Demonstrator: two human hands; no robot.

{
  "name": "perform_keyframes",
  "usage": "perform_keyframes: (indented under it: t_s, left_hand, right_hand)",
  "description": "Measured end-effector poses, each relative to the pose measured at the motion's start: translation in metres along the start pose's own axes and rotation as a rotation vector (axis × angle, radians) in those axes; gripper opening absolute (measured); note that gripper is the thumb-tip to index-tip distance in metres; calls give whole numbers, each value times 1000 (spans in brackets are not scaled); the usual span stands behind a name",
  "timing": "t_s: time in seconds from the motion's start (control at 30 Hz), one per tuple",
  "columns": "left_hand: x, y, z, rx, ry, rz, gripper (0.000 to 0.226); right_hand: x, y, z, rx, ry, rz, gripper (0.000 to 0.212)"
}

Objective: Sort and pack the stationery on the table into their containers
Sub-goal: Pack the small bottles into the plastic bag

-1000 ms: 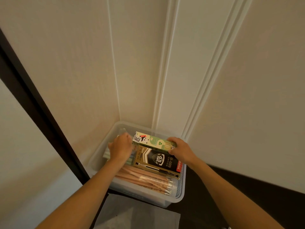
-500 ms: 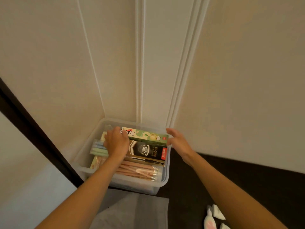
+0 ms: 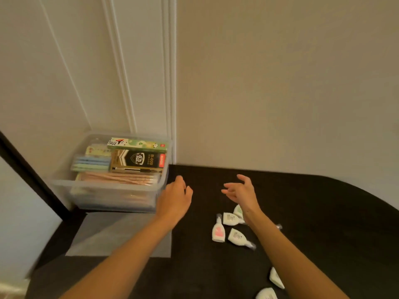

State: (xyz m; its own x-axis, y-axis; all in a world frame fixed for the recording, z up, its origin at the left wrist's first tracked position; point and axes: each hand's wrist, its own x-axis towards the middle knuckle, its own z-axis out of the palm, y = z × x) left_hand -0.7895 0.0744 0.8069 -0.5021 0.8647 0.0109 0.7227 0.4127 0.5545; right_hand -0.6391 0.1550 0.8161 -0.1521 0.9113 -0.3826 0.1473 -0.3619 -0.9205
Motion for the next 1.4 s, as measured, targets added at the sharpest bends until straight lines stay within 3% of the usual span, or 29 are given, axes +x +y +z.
perform_keyframes:
  t_s: [0.1, 0.2, 0.3, 0.37, 0.43, 0.47, 0.57, 0.67, 0.77, 0.87, 0.93, 1.07, 1.27, 1.4]
  left_hand:
    - [-27, -19, 54, 196, -167, -147, 33]
    - [-43, -45, 90, 280, -143, -246, 45]
    - [-57, -65, 110, 310, -4, -234, 34]
    - [-64, -72, 119, 278, 64, -207, 25]
    - [-63, -74, 123, 168, 72, -217, 19]
    - [-63, -74, 124, 89, 55, -242, 16]
    - [-79, -72, 131, -216, -7, -281, 16]
    - [-105, -68, 137, -513, 16, -309, 20]
    - [-126, -60, 139, -666, 25, -328, 17]
    - [-134, -51, 141, -801, 15, -345, 9]
    - [-136, -46, 146, -826, 13, -331, 10]
    - [-141, -35, 157, -777, -60, -258, 19]
    - [-137, -28, 166, -664, -70, -104, 18]
    - [-130, -30, 165, -650, -56, -69, 18]
  right_hand:
    - [-8, 51, -23, -60, -31, -2, 54]
    - [-3, 89, -28, -219, -36, -75, 47]
    - [0, 117, -24, -617, -99, -301, 39]
    - [0, 137, -18, -1004, -114, -474, 35]
    - [-2, 148, -11, -1351, -68, -619, 33]
    - [-3, 152, -9, -1412, -33, -658, 33]
    - [-9, 168, -7, -1272, 18, -698, 30]
    - [-22, 178, -12, -1027, -43, -613, 32]
    - [-40, 184, -26, -909, -159, -574, 35]
    - [-50, 189, -38, -725, -109, -553, 23]
    - [-52, 191, -47, -572, -47, -504, 15]
    - [-65, 197, -67, -248, -24, -348, 21]
    - [-63, 195, -57, -338, -127, -183, 40]
    - [-59, 194, -52, -298, -248, -207, 35]
